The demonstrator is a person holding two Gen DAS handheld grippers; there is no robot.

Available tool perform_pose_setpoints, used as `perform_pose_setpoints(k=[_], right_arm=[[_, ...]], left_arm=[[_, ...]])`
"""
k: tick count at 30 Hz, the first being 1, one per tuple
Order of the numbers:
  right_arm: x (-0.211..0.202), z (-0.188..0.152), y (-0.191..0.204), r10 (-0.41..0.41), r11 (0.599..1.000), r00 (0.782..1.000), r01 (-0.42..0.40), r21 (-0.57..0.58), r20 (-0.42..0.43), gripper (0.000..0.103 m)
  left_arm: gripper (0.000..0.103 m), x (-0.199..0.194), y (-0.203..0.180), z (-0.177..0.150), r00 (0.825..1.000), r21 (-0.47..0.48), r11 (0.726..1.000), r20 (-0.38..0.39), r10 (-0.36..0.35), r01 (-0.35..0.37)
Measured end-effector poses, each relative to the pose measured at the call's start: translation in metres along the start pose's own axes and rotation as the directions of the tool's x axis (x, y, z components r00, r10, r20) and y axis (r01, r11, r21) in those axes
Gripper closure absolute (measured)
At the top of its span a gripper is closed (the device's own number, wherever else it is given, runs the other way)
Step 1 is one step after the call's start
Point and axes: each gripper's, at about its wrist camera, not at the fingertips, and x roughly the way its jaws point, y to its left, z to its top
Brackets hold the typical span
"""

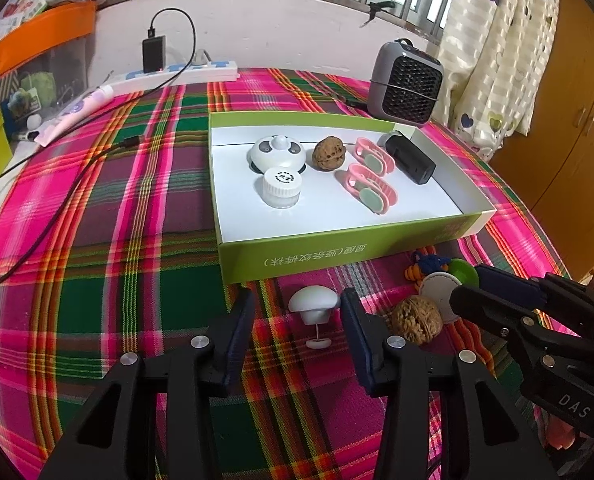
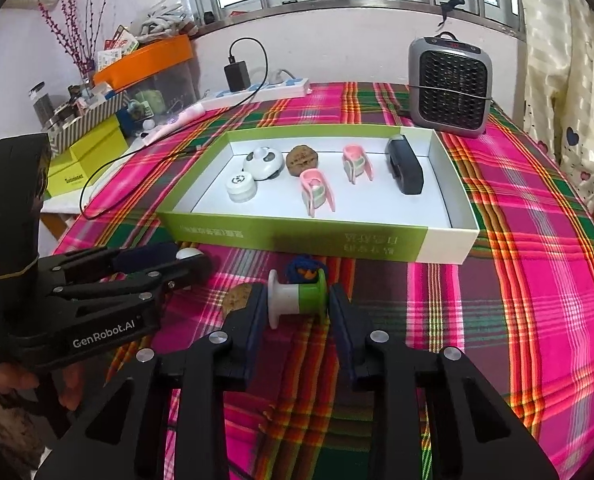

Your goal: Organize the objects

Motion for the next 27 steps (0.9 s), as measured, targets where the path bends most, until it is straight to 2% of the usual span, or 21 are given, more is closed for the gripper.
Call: perform_pose_setpoints(k=[11, 18, 27], right_arm=[[-0.014, -0.007, -0.010, -0.047, 0.998, 0.999, 0.047, -0.031, -0.009, 0.070], [-0.017, -0.010, -0.027, -0.107, 0.994, 0.994, 0.107, -0.003, -0.011, 0.070], [-0.014, -0.008, -0.029, -0.104, 0.995, 0.995, 0.104, -0.006, -0.005, 0.070]], left_arm=[[0.060, 0.000, 0.000, 0.000, 1.000, 0.001, 1.000, 0.000, 0.001, -0.001], [0.060, 0.000, 0.000, 0.000, 1.000, 0.002, 1.000, 0.000, 0.001, -0.001], [0.060, 0.000, -0.001, 0.000, 1.000, 0.007, 1.000, -0.001, 0.002, -0.002]])
